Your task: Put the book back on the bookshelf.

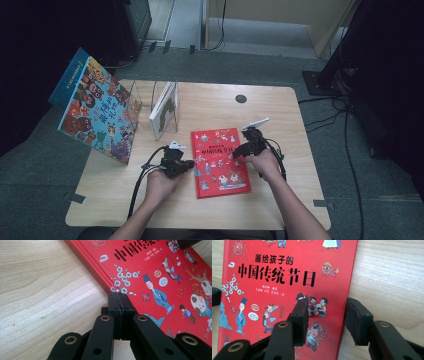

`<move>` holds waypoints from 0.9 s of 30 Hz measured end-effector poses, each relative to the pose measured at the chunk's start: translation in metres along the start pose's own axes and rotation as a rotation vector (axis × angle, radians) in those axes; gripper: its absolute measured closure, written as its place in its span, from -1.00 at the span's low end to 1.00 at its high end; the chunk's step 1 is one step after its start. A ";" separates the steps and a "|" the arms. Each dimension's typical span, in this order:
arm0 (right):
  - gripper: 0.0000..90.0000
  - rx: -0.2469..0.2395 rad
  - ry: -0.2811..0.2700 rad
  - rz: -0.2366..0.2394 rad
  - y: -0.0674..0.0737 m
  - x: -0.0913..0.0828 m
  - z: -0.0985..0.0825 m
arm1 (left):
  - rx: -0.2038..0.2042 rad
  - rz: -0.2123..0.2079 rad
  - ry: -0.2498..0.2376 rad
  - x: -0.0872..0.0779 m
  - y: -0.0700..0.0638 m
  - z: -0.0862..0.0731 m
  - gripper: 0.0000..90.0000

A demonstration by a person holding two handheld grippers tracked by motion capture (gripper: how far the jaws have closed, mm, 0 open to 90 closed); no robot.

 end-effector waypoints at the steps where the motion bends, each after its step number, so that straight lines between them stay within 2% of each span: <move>1: 0.25 0.002 -0.001 0.005 -0.001 0.000 0.000 | -0.003 0.001 -0.002 0.000 0.000 0.000 1.00; 10: 0.28 0.021 -0.012 0.037 0.001 -0.008 -0.001 | -0.007 0.003 -0.003 0.000 0.000 0.000 1.00; 18: 0.31 -0.010 -0.016 0.035 0.007 -0.022 0.002 | 0.011 0.000 -0.006 0.000 0.001 0.000 1.00; 22: 0.30 -0.049 -0.013 0.015 0.013 -0.031 0.004 | 0.005 0.002 -0.005 0.000 0.001 0.000 1.00; 25: 0.30 -0.066 -0.019 0.027 0.019 -0.042 0.007 | -0.004 -0.003 -0.005 0.000 0.001 0.000 1.00; 27: 0.31 -0.072 -0.028 0.052 0.025 -0.050 0.009 | -0.004 -0.004 -0.006 0.000 0.001 0.000 1.00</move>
Point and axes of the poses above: each handheld gripper's, and its own axes: x roughly forward along the jaws, z roughly out of its top, y roughly to its left, the point moved 8 cm from there along x, roughly forward along the jaws
